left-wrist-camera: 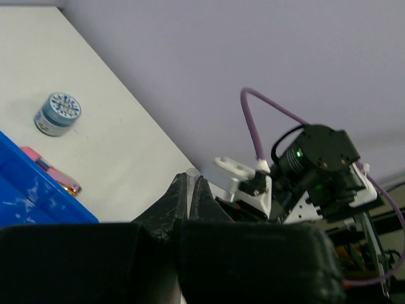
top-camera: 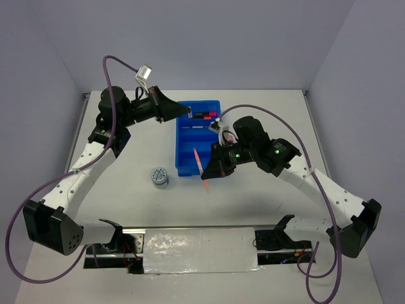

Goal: Sort the stationery into containers
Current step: Close the pen cap on the pen.

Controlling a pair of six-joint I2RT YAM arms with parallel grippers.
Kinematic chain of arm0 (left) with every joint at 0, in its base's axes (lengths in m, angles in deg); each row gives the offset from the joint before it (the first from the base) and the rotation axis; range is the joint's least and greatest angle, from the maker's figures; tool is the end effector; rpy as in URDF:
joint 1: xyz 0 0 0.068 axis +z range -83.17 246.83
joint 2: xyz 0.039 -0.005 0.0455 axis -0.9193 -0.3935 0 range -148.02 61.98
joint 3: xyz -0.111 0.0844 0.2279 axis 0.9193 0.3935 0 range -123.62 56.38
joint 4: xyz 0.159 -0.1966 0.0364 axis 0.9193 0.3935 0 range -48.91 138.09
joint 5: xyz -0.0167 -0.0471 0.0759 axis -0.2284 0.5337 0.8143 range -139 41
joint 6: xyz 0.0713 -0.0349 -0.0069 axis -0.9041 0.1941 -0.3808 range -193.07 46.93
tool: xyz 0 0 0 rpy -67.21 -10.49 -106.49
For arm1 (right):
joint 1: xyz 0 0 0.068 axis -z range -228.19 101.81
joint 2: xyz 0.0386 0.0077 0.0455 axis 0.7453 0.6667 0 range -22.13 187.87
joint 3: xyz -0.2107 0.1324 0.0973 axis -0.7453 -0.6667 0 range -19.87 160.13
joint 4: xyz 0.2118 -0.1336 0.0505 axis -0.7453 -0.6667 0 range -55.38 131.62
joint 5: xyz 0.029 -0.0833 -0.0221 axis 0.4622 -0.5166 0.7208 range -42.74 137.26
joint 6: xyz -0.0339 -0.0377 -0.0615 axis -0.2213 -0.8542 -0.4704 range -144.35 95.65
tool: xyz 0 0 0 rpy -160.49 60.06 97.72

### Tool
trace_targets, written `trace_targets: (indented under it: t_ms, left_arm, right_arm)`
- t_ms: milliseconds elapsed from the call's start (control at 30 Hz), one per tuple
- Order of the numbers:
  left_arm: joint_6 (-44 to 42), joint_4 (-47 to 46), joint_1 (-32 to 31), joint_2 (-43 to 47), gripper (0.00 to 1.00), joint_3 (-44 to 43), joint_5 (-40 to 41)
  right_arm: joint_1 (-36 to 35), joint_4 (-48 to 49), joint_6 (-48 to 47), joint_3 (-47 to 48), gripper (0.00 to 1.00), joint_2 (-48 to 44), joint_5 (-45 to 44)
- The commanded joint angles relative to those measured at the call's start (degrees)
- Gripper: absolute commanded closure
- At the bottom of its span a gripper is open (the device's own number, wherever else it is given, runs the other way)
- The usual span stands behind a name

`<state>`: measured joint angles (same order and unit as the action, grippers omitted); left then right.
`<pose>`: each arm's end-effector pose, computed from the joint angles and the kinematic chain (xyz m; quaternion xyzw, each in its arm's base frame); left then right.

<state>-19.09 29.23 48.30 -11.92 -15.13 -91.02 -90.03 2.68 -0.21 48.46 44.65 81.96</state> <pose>0.2817 -0.1428 0.4320 0.0769 0.6580 -0.6082 0.4374 0.1667 0.2017 0.3380 -0.2623 0.8251 0.4545 0.2092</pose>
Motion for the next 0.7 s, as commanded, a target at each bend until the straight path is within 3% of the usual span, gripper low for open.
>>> trace_targets:
  t_ms: [0,300,667]
  left_arm:
    - [2.54,-7.48,-0.02,2.19,1.0,2.59,-5.96]
    - [-0.54,-5.54,-0.02,4.04,1.0,5.93,-6.84]
    - [2.54,-10.03,-0.02,5.53,1.0,9.45,-6.06]
  right_arm:
    - [-0.61,6.67,0.73,3.03,1.0,0.98,-0.85]
    - [-0.26,10.9,1.43,6.99,1.0,2.03,-7.27]
    - [-0.17,10.82,0.56,8.74,1.0,4.84,-5.69]
